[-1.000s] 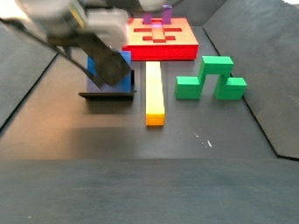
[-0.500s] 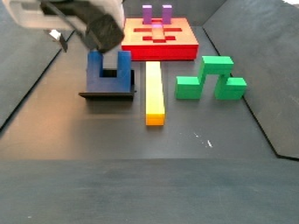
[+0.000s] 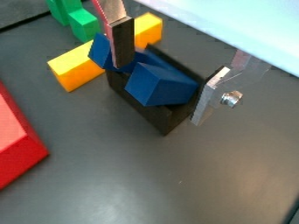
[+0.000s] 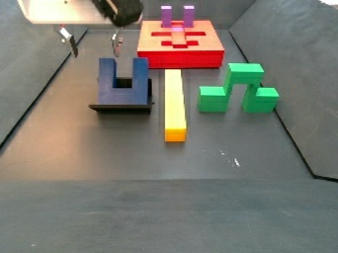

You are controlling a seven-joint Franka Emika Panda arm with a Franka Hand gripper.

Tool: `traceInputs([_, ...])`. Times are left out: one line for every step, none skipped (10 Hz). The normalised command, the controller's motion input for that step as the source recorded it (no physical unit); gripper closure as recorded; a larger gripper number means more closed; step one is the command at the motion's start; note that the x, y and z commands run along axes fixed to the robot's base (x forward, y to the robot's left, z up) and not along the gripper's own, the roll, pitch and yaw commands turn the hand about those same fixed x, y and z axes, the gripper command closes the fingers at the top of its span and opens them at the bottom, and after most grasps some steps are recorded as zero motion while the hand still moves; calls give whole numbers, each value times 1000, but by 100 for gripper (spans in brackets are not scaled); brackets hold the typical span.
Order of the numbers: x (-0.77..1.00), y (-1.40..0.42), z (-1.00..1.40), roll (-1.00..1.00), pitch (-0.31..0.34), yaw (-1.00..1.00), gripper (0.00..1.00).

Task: Pick up the blue object. Move up. Place the blue object on the fixture. Regrasp the blue object. Move to above the board. Insert the blue object.
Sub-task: Regrasp the blue object.

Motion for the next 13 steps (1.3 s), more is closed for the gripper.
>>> traceInputs([0,-137,40,1000,63,154,0])
traceInputs([3,-134,37,1000,60,154,0])
traceInputs([0,-137,37,1000,60,154,0])
traceInputs([0,-140,40,1000,91,143,0])
traceInputs([0,-140,46,1000,106,134,0])
traceInputs([11,-117,46,1000,106,123,0])
traceInputs([34,-111,46,1000,111,120,0])
traceInputs([94,-91,57,1000,140,126,0])
traceInputs([157,-91,49,1000,151,126,0])
traceInputs([229,-131,0,1000,140,146,0])
traceInputs([477,-94,-114,1000,151,271,0])
traceInputs([426,-20,-271,926,77,306,0])
traceInputs([286,0,-303,889,60,331,0])
